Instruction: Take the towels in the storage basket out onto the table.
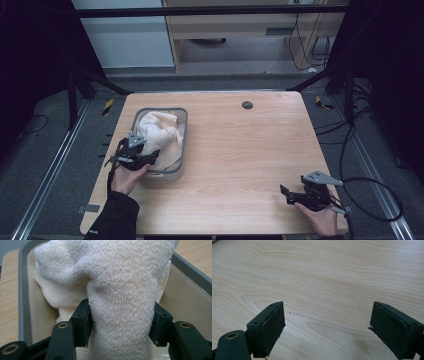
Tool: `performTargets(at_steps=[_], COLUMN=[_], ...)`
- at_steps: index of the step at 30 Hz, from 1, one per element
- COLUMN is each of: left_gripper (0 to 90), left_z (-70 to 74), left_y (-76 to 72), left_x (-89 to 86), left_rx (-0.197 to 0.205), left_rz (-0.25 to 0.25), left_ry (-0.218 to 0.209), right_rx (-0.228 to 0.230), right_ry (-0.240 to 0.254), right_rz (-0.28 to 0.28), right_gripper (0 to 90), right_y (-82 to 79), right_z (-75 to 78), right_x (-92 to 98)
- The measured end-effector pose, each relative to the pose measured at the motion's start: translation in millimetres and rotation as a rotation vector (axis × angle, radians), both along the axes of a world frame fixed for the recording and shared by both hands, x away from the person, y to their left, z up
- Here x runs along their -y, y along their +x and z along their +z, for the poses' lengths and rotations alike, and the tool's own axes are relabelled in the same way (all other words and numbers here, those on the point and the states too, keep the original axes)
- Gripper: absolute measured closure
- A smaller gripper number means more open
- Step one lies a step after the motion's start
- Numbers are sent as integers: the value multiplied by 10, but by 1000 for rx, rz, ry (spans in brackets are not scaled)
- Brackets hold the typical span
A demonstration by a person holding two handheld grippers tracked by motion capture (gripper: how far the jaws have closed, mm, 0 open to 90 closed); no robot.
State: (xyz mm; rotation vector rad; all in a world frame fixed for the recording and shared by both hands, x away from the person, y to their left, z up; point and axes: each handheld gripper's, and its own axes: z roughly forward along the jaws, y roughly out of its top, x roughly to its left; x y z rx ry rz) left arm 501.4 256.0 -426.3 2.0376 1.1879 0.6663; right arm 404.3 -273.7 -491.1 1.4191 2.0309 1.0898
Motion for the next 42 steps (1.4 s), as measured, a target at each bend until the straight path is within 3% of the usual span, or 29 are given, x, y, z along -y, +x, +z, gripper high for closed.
performTargets(at_steps=[9, 17, 23, 31, 42], left_gripper=[581, 634, 641, 650, 656], left_z=[18, 70, 192, 419, 635], left_y=[32, 47, 46, -37, -132], left_x=[-5, -35, -53, -79, -132], left_rx=[-21, -23, -17, 28, 57], left_rz=[-7, 6, 10, 8, 9], left_ry=[2, -21, -32, -60, -97], right_rx=[-1, 0, -1, 1, 2], right_ry=[0, 2, -1, -1, 0], right_rz=[1, -1, -1, -3, -2], right_gripper=[124, 124, 125, 127, 127], right_y=[0, 1, 1, 1, 0], right_z=[1, 0, 0, 0, 1], right_x=[-2, 0, 0, 3, 2])
